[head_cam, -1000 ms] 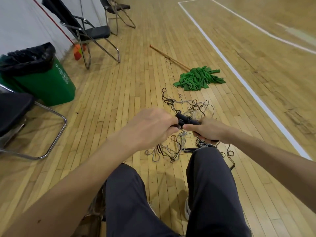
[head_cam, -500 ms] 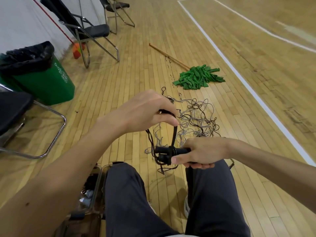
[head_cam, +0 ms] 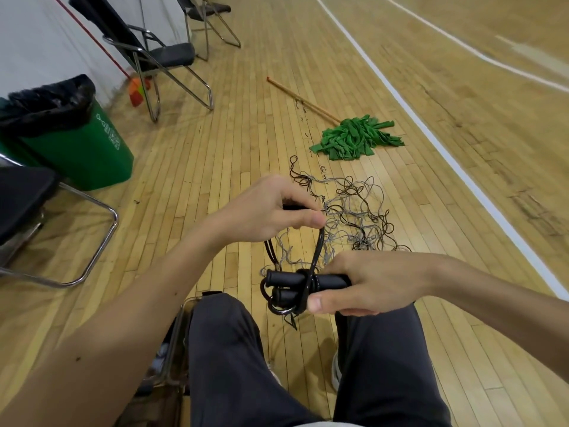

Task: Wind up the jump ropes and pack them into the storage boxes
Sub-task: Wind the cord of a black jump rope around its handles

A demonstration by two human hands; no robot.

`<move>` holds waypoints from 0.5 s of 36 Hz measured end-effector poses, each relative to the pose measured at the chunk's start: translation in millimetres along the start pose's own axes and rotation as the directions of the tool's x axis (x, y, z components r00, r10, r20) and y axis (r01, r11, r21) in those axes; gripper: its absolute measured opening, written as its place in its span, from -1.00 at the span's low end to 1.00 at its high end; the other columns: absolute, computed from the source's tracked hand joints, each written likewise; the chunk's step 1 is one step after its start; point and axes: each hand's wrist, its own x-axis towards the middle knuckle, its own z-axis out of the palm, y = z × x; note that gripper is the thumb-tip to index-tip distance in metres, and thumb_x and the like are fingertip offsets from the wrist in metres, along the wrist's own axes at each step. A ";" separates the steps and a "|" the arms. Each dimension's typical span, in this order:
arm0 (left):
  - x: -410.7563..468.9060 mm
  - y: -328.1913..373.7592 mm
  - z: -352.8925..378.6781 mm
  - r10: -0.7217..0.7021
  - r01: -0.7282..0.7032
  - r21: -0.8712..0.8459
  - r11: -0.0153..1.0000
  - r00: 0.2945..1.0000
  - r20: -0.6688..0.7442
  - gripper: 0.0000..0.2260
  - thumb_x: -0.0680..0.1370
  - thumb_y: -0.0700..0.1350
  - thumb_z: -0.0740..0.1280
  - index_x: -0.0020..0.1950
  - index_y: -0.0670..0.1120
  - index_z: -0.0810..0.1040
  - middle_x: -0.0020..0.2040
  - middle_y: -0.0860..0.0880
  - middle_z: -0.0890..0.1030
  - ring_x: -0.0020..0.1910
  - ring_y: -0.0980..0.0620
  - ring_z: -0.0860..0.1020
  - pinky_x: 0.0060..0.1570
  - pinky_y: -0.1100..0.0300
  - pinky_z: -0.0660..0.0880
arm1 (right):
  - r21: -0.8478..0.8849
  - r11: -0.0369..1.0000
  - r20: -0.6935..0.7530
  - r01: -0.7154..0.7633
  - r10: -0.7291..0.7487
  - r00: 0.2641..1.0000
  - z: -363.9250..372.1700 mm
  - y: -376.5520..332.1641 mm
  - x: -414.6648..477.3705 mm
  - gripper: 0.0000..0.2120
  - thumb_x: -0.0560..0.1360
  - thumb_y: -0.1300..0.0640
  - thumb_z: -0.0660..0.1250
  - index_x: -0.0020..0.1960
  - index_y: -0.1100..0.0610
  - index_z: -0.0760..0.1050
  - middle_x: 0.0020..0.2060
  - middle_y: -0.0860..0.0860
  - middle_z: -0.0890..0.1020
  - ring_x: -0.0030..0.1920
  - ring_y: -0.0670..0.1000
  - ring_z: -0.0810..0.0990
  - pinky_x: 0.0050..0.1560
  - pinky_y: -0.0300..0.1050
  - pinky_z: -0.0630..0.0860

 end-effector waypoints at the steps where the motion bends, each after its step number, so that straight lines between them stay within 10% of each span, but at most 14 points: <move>1: -0.1 -1.7 2.8 -0.008 0.008 -0.031 0.999 1.000 -0.004 -0.74 0.45 0.17 0.38 -0.12 0.00 0.71 -0.35 0.10 0.61 -0.36 0.19 0.51 -0.30 0.36 0.39 | -0.001 1.000 -0.005 0.016 -0.016 1.000 -0.1 -0.6 -0.5 -0.51 0.55 -0.24 0.26 -0.27 0.16 0.45 -0.48 0.00 0.48 -0.47 0.01 0.43 -0.35 -0.22 0.40; 11: -1.5 -17.3 23.1 -0.055 0.025 -0.223 0.974 0.990 -0.127 -0.88 0.52 0.09 0.43 -0.19 0.15 0.70 -0.27 -0.13 0.65 -0.33 -0.08 0.56 -0.33 0.14 0.46 | 0.041 0.990 -0.193 0.133 -0.122 0.974 -6.9 -4.5 -6.7 -0.56 0.52 -0.19 0.30 -0.22 0.20 0.46 -0.49 -0.07 0.45 -0.49 -0.06 0.39 -0.41 -0.27 0.33; 15: -6.5 -19.0 29.1 -0.128 0.103 -0.278 0.955 0.989 -0.076 -0.69 0.57 -0.42 0.32 0.18 -0.05 0.51 -0.18 0.19 0.58 -0.30 0.36 0.58 -0.23 0.47 0.43 | 0.062 0.985 -0.327 0.163 -0.134 0.935 -11.9 -2.9 -5.6 -0.57 0.55 -0.16 0.30 -0.28 0.18 0.44 -0.49 -0.02 0.46 -0.49 -0.03 0.40 -0.41 -0.25 0.33; 18: -18.8 -9.4 38.2 -0.262 0.225 -0.319 0.921 0.962 -0.079 -0.57 0.56 -0.46 0.29 0.25 -0.03 0.28 -0.17 0.15 0.38 -0.34 0.33 0.50 -0.26 0.55 0.40 | 0.102 0.979 -0.385 0.174 -0.123 0.915 -16.0 -0.7 -5.6 -0.57 0.55 -0.15 0.30 -0.31 0.16 0.44 -0.50 -0.01 0.46 -0.49 -0.01 0.40 -0.40 -0.25 0.36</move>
